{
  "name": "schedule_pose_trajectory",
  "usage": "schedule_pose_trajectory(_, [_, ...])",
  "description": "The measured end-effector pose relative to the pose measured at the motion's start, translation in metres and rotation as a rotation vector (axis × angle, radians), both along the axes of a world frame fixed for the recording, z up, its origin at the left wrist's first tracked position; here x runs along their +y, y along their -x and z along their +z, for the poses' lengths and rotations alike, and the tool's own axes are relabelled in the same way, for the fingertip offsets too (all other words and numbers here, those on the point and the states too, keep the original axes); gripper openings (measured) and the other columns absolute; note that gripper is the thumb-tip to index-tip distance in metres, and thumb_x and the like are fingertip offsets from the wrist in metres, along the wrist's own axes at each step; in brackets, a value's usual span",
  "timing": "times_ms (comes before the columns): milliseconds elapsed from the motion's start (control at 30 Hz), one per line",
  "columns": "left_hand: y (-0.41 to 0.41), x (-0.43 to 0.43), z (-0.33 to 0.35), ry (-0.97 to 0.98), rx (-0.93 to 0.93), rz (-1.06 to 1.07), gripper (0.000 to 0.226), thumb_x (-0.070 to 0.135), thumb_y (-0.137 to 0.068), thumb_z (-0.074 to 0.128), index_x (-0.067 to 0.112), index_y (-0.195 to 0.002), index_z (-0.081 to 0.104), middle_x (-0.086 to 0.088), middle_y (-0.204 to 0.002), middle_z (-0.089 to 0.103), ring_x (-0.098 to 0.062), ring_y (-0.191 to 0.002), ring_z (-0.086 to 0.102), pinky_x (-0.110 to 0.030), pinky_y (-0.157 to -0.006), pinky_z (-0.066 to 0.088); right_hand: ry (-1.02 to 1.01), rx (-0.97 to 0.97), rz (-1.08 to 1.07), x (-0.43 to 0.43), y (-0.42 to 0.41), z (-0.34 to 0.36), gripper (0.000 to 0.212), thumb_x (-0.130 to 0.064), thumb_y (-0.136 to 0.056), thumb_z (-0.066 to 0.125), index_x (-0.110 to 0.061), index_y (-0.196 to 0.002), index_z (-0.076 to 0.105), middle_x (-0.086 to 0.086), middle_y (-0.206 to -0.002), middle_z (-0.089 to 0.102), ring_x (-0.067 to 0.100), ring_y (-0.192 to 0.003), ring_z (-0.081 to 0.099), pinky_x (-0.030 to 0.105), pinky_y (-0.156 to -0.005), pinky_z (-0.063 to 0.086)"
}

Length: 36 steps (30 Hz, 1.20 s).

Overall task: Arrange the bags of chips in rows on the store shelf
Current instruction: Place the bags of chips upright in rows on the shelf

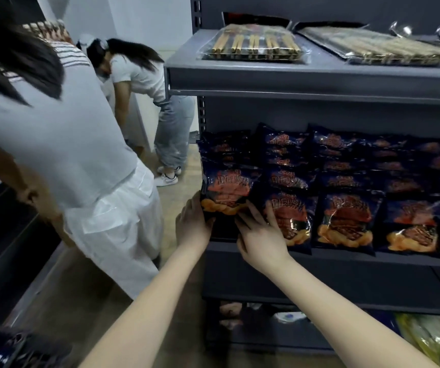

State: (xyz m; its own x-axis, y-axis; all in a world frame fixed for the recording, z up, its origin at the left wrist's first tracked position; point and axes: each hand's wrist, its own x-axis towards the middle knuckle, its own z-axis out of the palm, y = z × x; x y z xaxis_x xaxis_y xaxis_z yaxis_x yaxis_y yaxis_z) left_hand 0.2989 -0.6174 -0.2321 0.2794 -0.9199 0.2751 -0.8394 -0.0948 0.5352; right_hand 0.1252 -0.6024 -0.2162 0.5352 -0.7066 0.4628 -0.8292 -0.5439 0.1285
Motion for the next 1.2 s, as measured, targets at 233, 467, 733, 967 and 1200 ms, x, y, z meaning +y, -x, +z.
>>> schedule_pose_trajectory(233, [0.002,-0.008,-0.011,-0.090,0.048,0.061,0.066,0.044,-0.085,0.056,0.018,-0.140,0.029,-0.009,-0.127,0.052,-0.032,-0.112,0.052,-0.046,-0.090,0.045,-0.013,0.073,-0.029,-0.009,-0.001,-0.005,0.052,-0.031,-0.060,0.078,-0.017,-0.110,0.070,0.004,-0.114,0.068,0.027,-0.120,0.056,0.055,-0.112,0.016])
schedule_pose_trajectory(467, [-0.003,-0.001,-0.018,-0.098,0.074,0.021,0.068,0.045,-0.088,0.052,0.016,-0.144,0.026,-0.011,-0.131,0.052,-0.035,-0.113,0.052,-0.046,-0.089,0.044,0.011,0.085,0.046,-0.016,0.008,-0.015,0.048,-0.029,-0.071,0.074,-0.017,-0.117,0.066,0.005,-0.125,0.062,0.026,-0.128,0.048,0.054,-0.113,0.016])
schedule_pose_trajectory(733, [-0.006,0.007,-0.022,-0.039,0.131,0.015,0.067,0.061,-0.081,0.040,0.017,-0.132,0.042,-0.008,-0.122,0.058,-0.030,-0.108,0.056,-0.046,-0.087,0.047,-0.005,0.041,0.083,-0.014,0.011,-0.019,0.044,-0.022,-0.078,0.065,-0.016,-0.121,0.061,0.005,-0.129,0.059,0.027,-0.135,0.039,0.055,-0.114,0.008])
schedule_pose_trajectory(967, [-0.003,0.007,-0.021,-0.061,0.139,0.065,0.075,0.048,-0.081,0.060,0.016,-0.142,0.030,-0.011,-0.130,0.054,-0.032,-0.115,0.053,-0.047,-0.094,0.045,-0.004,0.026,0.099,-0.013,0.013,-0.017,0.043,-0.021,-0.076,0.067,-0.016,-0.118,0.063,0.004,-0.127,0.061,0.026,-0.135,0.038,0.056,-0.114,0.012])
schedule_pose_trajectory(1200, [0.004,0.012,-0.016,-0.008,0.136,0.067,0.087,0.040,-0.071,0.071,0.013,-0.143,0.030,-0.014,-0.129,0.053,-0.033,-0.115,0.052,-0.047,-0.092,0.045,-0.017,0.011,0.103,-0.010,0.014,-0.015,0.037,-0.023,-0.081,0.059,-0.017,-0.117,0.064,0.003,-0.125,0.061,0.025,-0.138,0.034,0.054,-0.115,0.007])
